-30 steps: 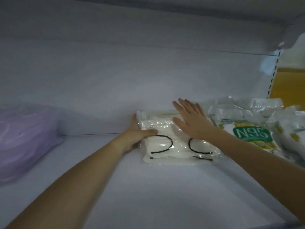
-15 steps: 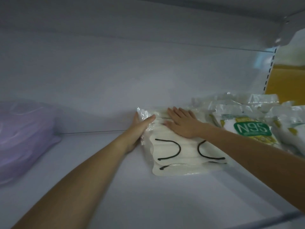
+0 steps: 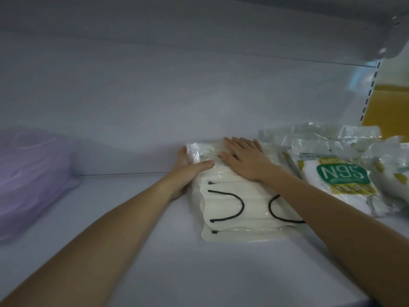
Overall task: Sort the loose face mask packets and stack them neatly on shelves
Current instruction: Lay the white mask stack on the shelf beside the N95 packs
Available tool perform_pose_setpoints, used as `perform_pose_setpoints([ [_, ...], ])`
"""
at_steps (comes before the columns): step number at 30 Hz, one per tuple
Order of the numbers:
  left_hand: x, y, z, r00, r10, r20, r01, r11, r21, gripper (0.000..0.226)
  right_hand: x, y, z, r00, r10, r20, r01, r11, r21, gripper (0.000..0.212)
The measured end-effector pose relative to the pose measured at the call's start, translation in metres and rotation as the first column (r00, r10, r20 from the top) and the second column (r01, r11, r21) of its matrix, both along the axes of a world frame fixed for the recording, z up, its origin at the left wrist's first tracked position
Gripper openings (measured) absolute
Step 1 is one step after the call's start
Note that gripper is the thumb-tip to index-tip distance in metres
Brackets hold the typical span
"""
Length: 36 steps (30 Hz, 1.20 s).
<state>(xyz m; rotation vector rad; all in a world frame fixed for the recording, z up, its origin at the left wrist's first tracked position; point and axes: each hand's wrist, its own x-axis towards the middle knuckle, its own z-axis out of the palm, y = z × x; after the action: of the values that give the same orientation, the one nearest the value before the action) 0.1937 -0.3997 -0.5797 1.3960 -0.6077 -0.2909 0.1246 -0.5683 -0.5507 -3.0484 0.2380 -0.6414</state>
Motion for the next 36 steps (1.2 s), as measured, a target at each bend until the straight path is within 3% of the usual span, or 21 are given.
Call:
perform_pose_setpoints([
  [6,-0.002,-0.006,0.002,0.998,-0.057,0.012,0.058,0.998,-0.024,0.030,-0.006,0.000,0.004,0.999,0.010,0.042,-0.010,1.000,0.006,0.063],
  [11,-0.004,0.001,0.004,0.983,-0.142,-0.117,0.133,0.987,-0.088,0.016,-0.008,0.005,0.014,0.993,0.023,0.112,-0.015,0.997,-0.074,0.063],
  [13,-0.006,0.002,0.002,0.985,-0.131,-0.110,0.121,0.989,-0.090,0.015,-0.008,0.006,0.015,0.997,0.025,0.069,-0.021,0.998,-0.059,0.062],
  [16,-0.010,0.001,0.000,0.996,-0.072,-0.061,0.067,0.995,-0.068,0.015,-0.008,0.006,0.008,0.996,0.013,-0.084,-0.015,1.000,-0.023,0.062],
  [19,-0.011,0.002,0.000,0.993,-0.097,-0.060,0.093,0.993,-0.072,0.020,-0.006,0.003,0.008,0.997,0.027,-0.066,-0.027,1.000,0.001,0.065],
  [22,-0.009,0.005,0.002,0.963,-0.221,-0.154,0.214,0.975,-0.065,0.033,-0.006,0.000,0.011,0.999,0.029,0.016,-0.029,0.999,0.027,0.064],
  [26,-0.010,0.015,0.004,0.858,-0.411,-0.306,0.430,0.903,-0.008,0.036,-0.006,0.000,0.004,0.995,0.015,-0.100,-0.013,1.000,0.026,0.060],
  [29,-0.010,0.019,0.011,0.827,-0.502,-0.253,0.523,0.852,0.017,0.028,-0.006,0.002,0.001,1.000,0.011,-0.025,-0.010,0.999,0.034,0.060],
  [33,-0.010,0.022,0.020,0.852,-0.501,-0.150,0.519,0.846,0.124,0.060,-0.007,0.003,0.000,1.000,0.007,0.030,-0.009,0.999,0.044,0.061],
  [36,-0.011,0.020,0.019,0.881,-0.464,-0.096,0.473,0.872,0.130,0.066,-0.008,0.004,0.002,0.999,0.009,0.044,-0.011,0.999,0.046,0.060],
])
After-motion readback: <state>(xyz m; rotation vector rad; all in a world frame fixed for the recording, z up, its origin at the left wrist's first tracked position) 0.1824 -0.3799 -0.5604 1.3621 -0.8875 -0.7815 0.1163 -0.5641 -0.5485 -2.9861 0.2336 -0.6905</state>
